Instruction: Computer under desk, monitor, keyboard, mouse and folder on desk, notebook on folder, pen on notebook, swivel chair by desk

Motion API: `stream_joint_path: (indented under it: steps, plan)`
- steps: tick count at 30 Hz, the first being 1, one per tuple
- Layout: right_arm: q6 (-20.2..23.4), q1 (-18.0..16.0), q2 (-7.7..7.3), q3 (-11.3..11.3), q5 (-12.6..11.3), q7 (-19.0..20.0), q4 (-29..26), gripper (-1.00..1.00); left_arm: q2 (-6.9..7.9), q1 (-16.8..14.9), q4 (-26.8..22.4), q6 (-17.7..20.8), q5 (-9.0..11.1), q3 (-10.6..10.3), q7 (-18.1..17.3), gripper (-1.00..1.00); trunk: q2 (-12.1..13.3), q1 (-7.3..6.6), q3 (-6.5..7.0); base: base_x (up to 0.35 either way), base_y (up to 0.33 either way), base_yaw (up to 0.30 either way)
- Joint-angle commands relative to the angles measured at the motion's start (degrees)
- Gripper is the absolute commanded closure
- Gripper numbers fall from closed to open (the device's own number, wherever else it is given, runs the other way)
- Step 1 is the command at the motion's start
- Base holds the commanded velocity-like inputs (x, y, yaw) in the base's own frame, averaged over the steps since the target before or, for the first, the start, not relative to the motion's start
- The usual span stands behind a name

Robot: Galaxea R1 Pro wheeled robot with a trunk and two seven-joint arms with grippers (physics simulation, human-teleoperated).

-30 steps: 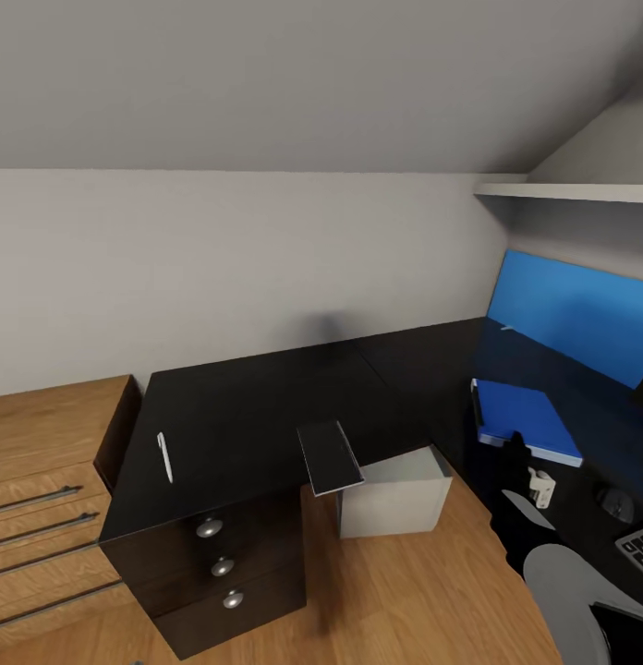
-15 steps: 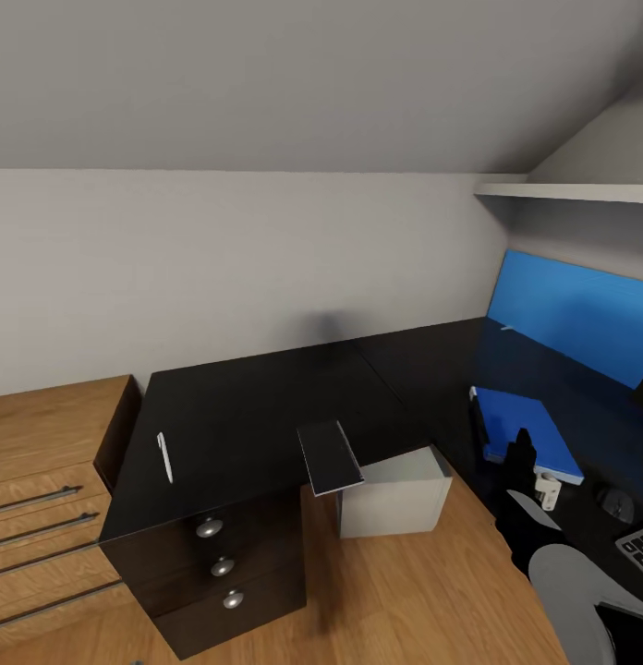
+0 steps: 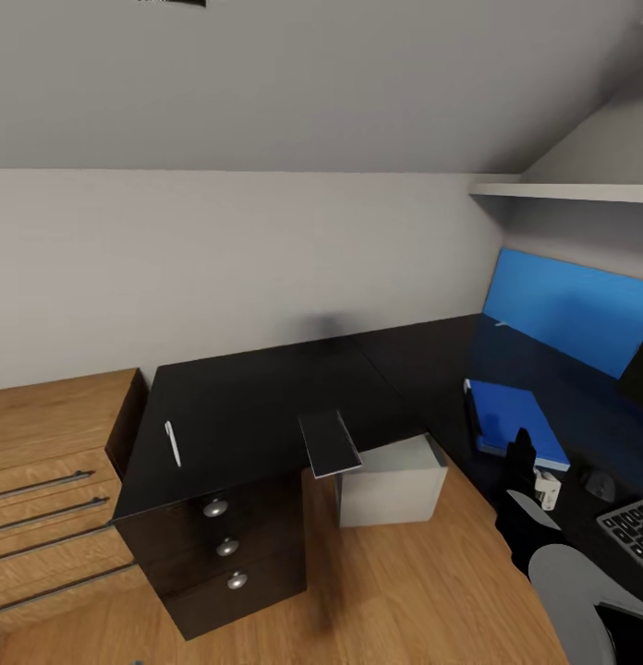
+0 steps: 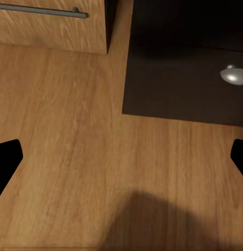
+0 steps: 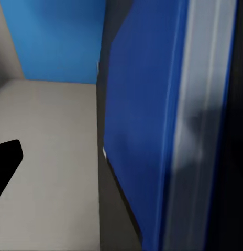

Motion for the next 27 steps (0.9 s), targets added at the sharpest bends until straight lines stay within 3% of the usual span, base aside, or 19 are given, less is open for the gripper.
stream_joint_path:
  steps: [1,11,21,25,27]
  plan:
    - [0.01,-0.04,0.02,0.03,-0.64,0.42,0.07,-1.0,-0.06,-0.01,-0.05,-0.06,0.1,0.23,-0.4,-1.0,-0.02,-0.01,-0.04,-0.044,0.0,0.0]
    - [0.12,0.02,0.4,0.35,0.2,0.56,1.28,-1.0,-0.06,-0.01,-0.05,0.02,0.1,0.23,-0.4,-1.0,-0.02,-0.01,-0.04,-0.241,0.0,0.0]
    - [0.13,0.05,3.42,0.48,1.83,0.72,3.49,-1.0,-0.06,-0.01,-0.04,0.02,0.1,0.23,-0.4,-1.0,-0.02,-0.01,-0.04,-0.123,0.0,0.0]
    - [0.14,0.05,4.95,1.14,4.31,0.78,3.65,-1.0,-0.06,-0.01,-0.05,0.02,0.1,0.23,-0.4,-1.0,-0.02,-0.01,-0.04,-0.036,0.0,0.0]
    - [0.16,0.05,6.15,2.0,7.66,0.74,3.75,-1.0,-0.06,-0.01,-0.05,0.02,0.1,0.23,-0.37,-1.0,-0.02,-0.01,-0.04,-0.017,0.0,0.0]
